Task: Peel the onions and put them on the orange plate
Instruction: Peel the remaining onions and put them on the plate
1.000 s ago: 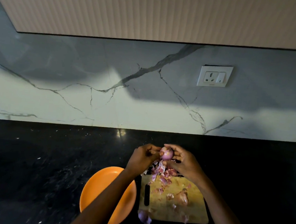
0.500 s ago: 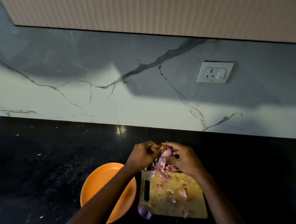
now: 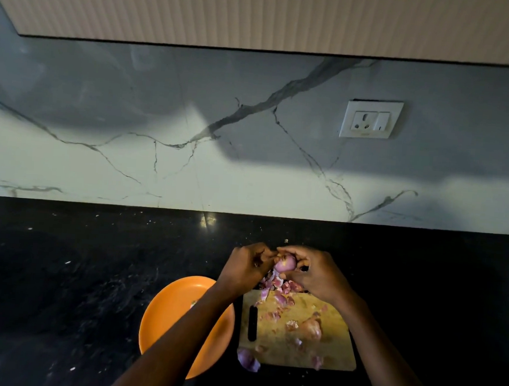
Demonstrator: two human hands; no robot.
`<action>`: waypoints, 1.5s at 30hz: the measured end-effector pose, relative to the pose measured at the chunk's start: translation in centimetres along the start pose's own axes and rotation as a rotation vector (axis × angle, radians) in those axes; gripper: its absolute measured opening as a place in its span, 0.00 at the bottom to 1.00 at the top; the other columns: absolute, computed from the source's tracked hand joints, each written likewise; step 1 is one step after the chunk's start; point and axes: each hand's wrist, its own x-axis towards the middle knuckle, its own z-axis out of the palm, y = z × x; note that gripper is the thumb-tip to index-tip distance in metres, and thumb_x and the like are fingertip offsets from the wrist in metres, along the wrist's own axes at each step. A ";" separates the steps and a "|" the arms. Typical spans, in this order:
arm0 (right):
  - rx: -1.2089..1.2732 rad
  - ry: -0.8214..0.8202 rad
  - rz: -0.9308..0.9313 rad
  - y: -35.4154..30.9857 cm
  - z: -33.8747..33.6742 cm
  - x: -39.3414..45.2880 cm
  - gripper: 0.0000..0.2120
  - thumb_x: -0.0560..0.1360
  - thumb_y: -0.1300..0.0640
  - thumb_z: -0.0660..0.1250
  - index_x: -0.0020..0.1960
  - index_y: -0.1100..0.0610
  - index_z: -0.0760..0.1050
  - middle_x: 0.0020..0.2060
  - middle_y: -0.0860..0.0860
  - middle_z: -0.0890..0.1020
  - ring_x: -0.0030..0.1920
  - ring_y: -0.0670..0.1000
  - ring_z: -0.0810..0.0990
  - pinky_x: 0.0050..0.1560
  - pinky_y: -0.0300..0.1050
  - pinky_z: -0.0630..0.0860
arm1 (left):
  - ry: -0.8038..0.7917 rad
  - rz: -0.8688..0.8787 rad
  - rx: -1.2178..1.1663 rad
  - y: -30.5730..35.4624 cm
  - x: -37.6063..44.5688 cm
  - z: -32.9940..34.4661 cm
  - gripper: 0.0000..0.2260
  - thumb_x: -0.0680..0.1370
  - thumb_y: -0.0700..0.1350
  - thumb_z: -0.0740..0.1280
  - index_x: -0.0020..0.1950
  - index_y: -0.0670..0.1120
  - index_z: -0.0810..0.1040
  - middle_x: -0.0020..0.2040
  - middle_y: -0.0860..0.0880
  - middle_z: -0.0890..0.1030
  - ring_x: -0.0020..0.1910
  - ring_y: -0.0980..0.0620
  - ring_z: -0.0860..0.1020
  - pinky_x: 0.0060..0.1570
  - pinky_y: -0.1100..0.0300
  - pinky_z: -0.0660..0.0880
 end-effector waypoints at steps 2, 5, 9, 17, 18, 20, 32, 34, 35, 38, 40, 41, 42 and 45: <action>-0.007 -0.002 -0.005 0.1 0.0 0.0 0.26 0.68 0.64 0.80 0.64 0.51 0.81 0.53 0.44 0.85 0.50 0.37 0.83 0.50 0.31 0.77 | 0.002 0.021 0.027 -0.1 -0.1 0.2 0.02 0.80 0.41 0.70 0.49 0.46 0.83 0.43 0.51 0.84 0.42 0.56 0.82 0.42 0.62 0.76; 0.011 -0.004 0.009 0.4 -0.1 -0.1 0.26 0.68 0.64 0.80 0.64 0.50 0.81 0.54 0.44 0.85 0.51 0.39 0.84 0.52 0.34 0.78 | 0.021 0.014 0.038 -0.5 -0.1 0.4 0.04 0.80 0.39 0.68 0.47 0.44 0.82 0.42 0.48 0.84 0.40 0.54 0.81 0.41 0.54 0.77; 0.033 0.005 0.018 0.4 0.0 -0.1 0.26 0.68 0.65 0.79 0.64 0.50 0.80 0.54 0.44 0.85 0.50 0.39 0.84 0.51 0.34 0.78 | 0.009 -0.006 -0.010 -0.3 -0.1 0.4 0.04 0.80 0.42 0.68 0.47 0.44 0.81 0.41 0.50 0.83 0.40 0.55 0.82 0.40 0.60 0.77; -0.006 -0.006 0.009 0.7 0.2 0.0 0.28 0.67 0.63 0.80 0.64 0.47 0.80 0.54 0.43 0.84 0.52 0.39 0.84 0.55 0.39 0.81 | 0.001 0.040 0.012 -0.1 -0.1 0.1 0.07 0.80 0.40 0.68 0.44 0.50 0.78 0.38 0.55 0.80 0.39 0.60 0.80 0.37 0.71 0.71; -0.013 -0.009 0.009 0.6 0.3 0.0 0.28 0.67 0.64 0.80 0.64 0.47 0.80 0.54 0.43 0.84 0.52 0.39 0.83 0.55 0.39 0.81 | -0.001 0.055 0.025 -0.2 -0.2 0.1 0.06 0.80 0.40 0.68 0.44 0.47 0.79 0.39 0.53 0.81 0.40 0.57 0.80 0.37 0.68 0.72; -0.009 -0.011 0.014 0.6 0.3 -0.1 0.28 0.67 0.64 0.80 0.64 0.48 0.80 0.54 0.42 0.84 0.53 0.39 0.83 0.55 0.39 0.81 | 0.002 0.052 0.038 -0.3 -0.2 0.2 0.04 0.80 0.40 0.68 0.46 0.45 0.80 0.40 0.49 0.82 0.40 0.54 0.80 0.38 0.62 0.74; 0.101 0.000 0.007 0.0 0.2 -0.1 0.38 0.66 0.60 0.82 0.71 0.44 0.71 0.56 0.45 0.83 0.55 0.42 0.84 0.55 0.38 0.80 | 0.052 -0.031 -0.305 -0.3 -0.6 0.6 0.15 0.76 0.55 0.71 0.58 0.49 0.83 0.53 0.52 0.84 0.54 0.52 0.82 0.55 0.48 0.80; 0.122 0.004 0.027 0.0 0.2 -0.2 0.38 0.65 0.60 0.82 0.70 0.44 0.70 0.56 0.44 0.83 0.54 0.41 0.84 0.55 0.36 0.80 | 0.044 -0.053 -0.318 -0.6 -0.6 0.5 0.14 0.75 0.54 0.72 0.58 0.49 0.84 0.53 0.50 0.84 0.54 0.49 0.83 0.55 0.44 0.80; 0.133 0.008 0.034 0.1 0.2 -0.2 0.36 0.65 0.61 0.82 0.68 0.45 0.71 0.56 0.45 0.83 0.54 0.41 0.84 0.54 0.36 0.79 | 0.027 -0.063 -0.311 -0.7 -0.5 0.3 0.12 0.76 0.51 0.73 0.58 0.50 0.84 0.52 0.49 0.84 0.53 0.50 0.83 0.55 0.44 0.80; 0.154 0.026 0.052 0.4 0.2 -0.4 0.31 0.64 0.63 0.83 0.61 0.48 0.74 0.55 0.46 0.84 0.53 0.41 0.84 0.53 0.35 0.79 | -0.023 -0.068 -0.257 -0.8 -0.3 -0.2 0.09 0.77 0.44 0.73 0.57 0.50 0.85 0.50 0.52 0.85 0.51 0.56 0.83 0.53 0.54 0.81; 0.157 0.017 0.061 0.6 0.1 -0.4 0.30 0.63 0.62 0.83 0.59 0.48 0.75 0.55 0.47 0.84 0.54 0.42 0.84 0.55 0.37 0.80 | -0.046 -0.048 -0.206 -0.9 -0.2 -0.5 0.09 0.77 0.45 0.73 0.57 0.49 0.85 0.49 0.53 0.86 0.49 0.59 0.83 0.51 0.60 0.80; 0.161 0.010 0.064 0.6 0.1 -0.3 0.30 0.62 0.62 0.84 0.59 0.47 0.75 0.55 0.47 0.84 0.54 0.43 0.84 0.56 0.39 0.80 | -0.049 -0.042 -0.199 -0.9 -0.3 -0.7 0.08 0.77 0.45 0.73 0.56 0.49 0.86 0.48 0.53 0.86 0.47 0.59 0.84 0.49 0.63 0.79; 0.166 0.003 0.065 0.6 0.2 -0.3 0.30 0.62 0.62 0.84 0.58 0.46 0.75 0.55 0.47 0.84 0.55 0.43 0.84 0.57 0.40 0.80 | -0.046 -0.037 -0.195 -0.9 -0.3 -0.8 0.07 0.77 0.45 0.74 0.54 0.49 0.86 0.46 0.54 0.86 0.46 0.59 0.84 0.47 0.65 0.78; 0.175 -0.002 0.068 0.8 0.2 -0.3 0.29 0.63 0.61 0.84 0.58 0.46 0.76 0.55 0.48 0.85 0.55 0.45 0.84 0.58 0.44 0.80 | -0.017 -0.033 -0.187 -0.9 -0.5 -0.8 0.06 0.77 0.46 0.74 0.51 0.47 0.87 0.43 0.54 0.86 0.42 0.60 0.84 0.42 0.69 0.75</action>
